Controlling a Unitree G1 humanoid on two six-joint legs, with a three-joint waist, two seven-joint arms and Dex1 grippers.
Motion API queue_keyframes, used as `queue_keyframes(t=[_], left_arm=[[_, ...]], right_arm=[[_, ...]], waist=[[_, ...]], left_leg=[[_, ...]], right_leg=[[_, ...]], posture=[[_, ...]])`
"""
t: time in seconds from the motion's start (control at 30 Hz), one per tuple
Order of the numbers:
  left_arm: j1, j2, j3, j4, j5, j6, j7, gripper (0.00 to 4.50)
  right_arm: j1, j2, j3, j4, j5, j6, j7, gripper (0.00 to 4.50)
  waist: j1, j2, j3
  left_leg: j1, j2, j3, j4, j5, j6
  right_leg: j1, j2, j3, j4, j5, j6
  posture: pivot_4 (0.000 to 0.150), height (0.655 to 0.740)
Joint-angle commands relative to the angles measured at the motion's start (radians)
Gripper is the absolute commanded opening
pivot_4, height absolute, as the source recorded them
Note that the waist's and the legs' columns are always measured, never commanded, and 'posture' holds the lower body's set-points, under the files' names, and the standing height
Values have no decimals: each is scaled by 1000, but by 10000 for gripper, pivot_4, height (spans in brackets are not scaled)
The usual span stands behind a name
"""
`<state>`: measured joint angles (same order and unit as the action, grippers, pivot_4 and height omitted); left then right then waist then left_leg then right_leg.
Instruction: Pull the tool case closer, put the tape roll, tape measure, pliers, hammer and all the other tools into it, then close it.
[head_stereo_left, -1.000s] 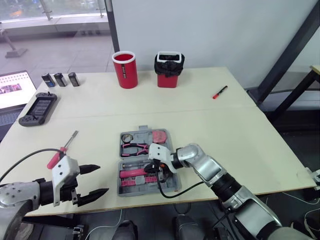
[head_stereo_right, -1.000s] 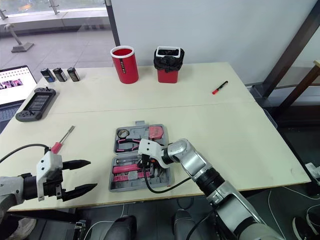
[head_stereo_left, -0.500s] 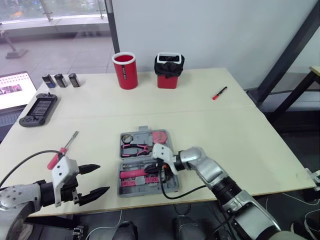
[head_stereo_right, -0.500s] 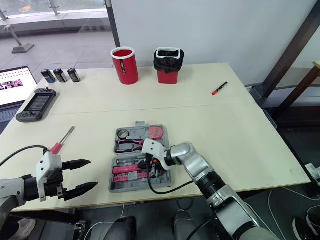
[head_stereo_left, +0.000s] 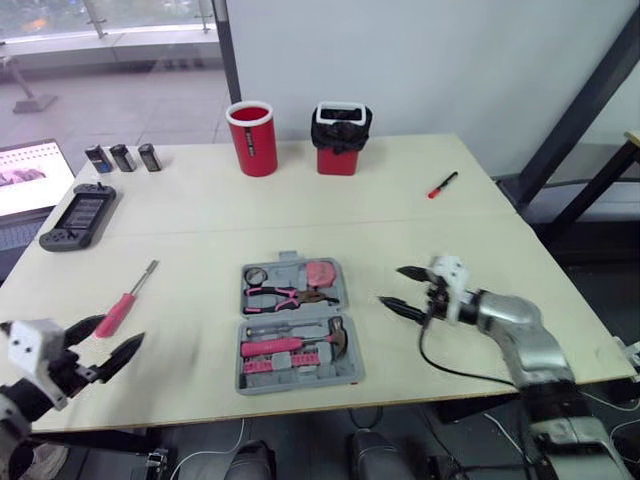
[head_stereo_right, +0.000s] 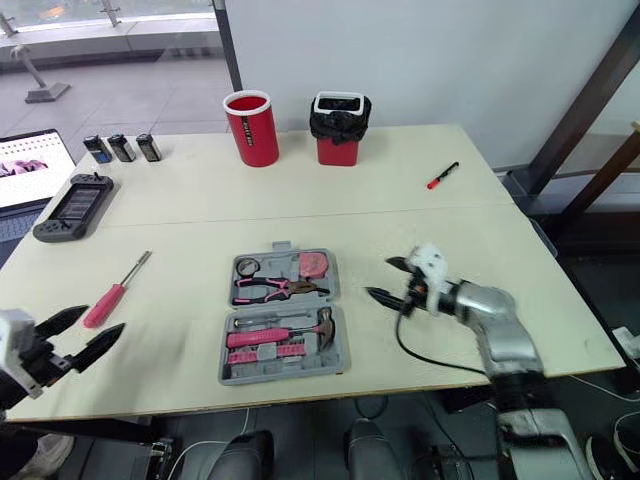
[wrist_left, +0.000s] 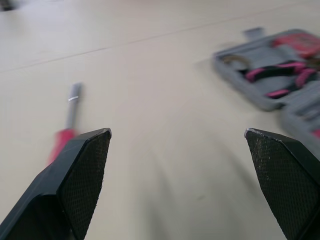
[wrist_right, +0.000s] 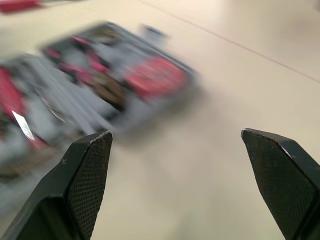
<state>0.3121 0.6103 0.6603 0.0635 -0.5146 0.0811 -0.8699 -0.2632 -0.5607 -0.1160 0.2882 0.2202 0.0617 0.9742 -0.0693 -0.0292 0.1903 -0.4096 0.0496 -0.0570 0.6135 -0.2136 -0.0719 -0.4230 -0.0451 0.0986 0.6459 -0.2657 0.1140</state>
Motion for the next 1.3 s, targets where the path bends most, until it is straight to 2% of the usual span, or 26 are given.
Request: queue_keyframes(t=[0.03, 0.23, 0.47, 0.53, 0.7, 0.8, 1.0, 1.13, 1.3], left_arm=[[36, -31, 108, 30, -26, -54, 56, 45000], [100, -68, 189, 57, -70, -45, 93, 45000], [111, -76, 166, -12, -95, -23, 105, 45000], [99, -73, 157, -38, -96, -3, 123, 45000], [98, -3, 77, -204, -172, 225, 125, 45000], [0, 58, 29, -225, -124, 305, 217, 45000], [-254, 137, -133, -178, 24, 467, 422, 45000], [-390, 167, -192, -72, 52, 556, 440, 45000], [-556, 198, -248, 199, 106, 501, 377, 45000]], right_arm=[[92, -21, -97, 30, 33, -99, -31, 44530], [156, -6, -184, 128, 72, -166, -91, 44530], [74, -5, -155, 135, 88, -155, -76, 44530], [37, -10, -124, 103, 88, -136, -51, 44530], [-80, -51, 61, -208, 149, 202, 65, 44530], [-179, -60, 150, -349, 174, 361, 87, 44530], [-311, -62, 250, -535, 233, 537, 119, 44530], [-350, -52, 263, -588, 254, 604, 96, 44530], [-325, -69, 256, -648, 253, 633, 67, 44530]], waist=[[0, 0, 0], [-6, -1, 0], [-3, -1, 0], [-3, -1, 0], [-4, 0, 1], [2, 1, 1], [10, 0, 1], [3, 0, 1], [0, 0, 1]], left_leg=[[0, 0, 0, 0, 0, 0], [3, 0, 1, 2, 0, 0], [2, 0, 2, 1, 0, 0], [2, 0, 2, 1, 0, 0], [2, 0, 2, 1, 0, 0], [2, 0, 2, 1, 0, 0], [0, -1, 0, 1, 0, 0], [0, -1, 0, 0, 0, 0], [0, 0, -2, 0, 0, 0]], right_leg=[[0, 0, 0, 0, 0, 0], [0, 0, 2, 0, 0, -1], [-1, 0, 4, -1, 2, -3], [-1, 0, 4, -1, 2, -3], [-1, 1, 4, 1, 2, -3], [-2, 1, 4, 2, 2, -3], [-2, 1, 2, 0, 2, -2], [-2, 1, 2, 1, 1, 0], [-3, 2, 1, 3, 1, 0]], posture=[[1500, 7400], [1500, 7400], [1500, 7400], [1500, 7400], [1500, 7400], [1500, 7400], [1500, 7400], [1500, 7400], [1500, 7400]])
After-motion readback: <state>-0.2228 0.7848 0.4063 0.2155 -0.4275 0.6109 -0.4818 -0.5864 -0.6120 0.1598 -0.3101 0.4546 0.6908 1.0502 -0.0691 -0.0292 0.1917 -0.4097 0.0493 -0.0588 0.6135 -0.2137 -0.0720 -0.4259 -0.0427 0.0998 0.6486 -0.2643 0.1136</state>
